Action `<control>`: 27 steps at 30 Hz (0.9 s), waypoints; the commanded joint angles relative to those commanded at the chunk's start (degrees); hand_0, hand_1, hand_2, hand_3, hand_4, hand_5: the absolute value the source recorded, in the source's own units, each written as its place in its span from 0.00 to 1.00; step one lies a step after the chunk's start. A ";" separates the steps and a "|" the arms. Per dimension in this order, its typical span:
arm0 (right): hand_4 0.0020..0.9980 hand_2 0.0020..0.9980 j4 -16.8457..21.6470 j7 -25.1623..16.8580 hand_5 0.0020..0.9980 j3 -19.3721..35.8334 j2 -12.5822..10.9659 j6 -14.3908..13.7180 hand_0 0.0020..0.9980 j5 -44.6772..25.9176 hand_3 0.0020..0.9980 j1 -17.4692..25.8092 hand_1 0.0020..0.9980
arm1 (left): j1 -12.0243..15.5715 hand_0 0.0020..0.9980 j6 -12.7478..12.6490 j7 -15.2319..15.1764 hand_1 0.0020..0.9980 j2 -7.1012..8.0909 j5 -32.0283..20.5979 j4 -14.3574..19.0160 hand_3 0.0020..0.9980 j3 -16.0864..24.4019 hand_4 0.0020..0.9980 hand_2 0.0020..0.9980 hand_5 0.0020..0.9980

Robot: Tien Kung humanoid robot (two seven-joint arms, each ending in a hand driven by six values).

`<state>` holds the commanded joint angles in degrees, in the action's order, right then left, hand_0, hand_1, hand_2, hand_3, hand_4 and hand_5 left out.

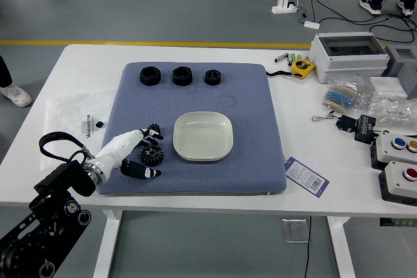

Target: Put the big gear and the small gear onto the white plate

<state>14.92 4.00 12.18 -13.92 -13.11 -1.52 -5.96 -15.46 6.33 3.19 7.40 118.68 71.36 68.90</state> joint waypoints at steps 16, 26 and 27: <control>0.81 0.74 0.01 -0.19 0.72 -0.42 -0.09 0.09 0.68 -0.77 0.59 -0.31 0.66 | -0.83 0.50 -2.90 -0.14 0.53 -0.05 -0.42 -1.32 0.57 -0.39 0.75 0.55 0.11; 0.81 0.74 0.00 -0.35 0.72 -0.66 -0.16 0.11 0.68 -1.17 0.59 -0.58 0.66 | -1.05 0.44 -3.07 -0.05 0.50 -0.06 -0.43 -1.37 0.56 -0.13 0.73 0.53 0.12; 0.81 0.74 0.00 -0.35 0.72 -0.65 -0.16 0.11 0.68 -1.15 0.59 -0.59 0.66 | -1.06 0.44 -3.07 -0.05 0.50 -0.04 -0.39 -1.28 0.56 -0.07 0.73 0.53 0.12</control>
<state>14.92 3.65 11.53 -14.08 -13.00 -2.68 -6.55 -16.52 3.26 3.14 7.36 118.29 70.08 68.82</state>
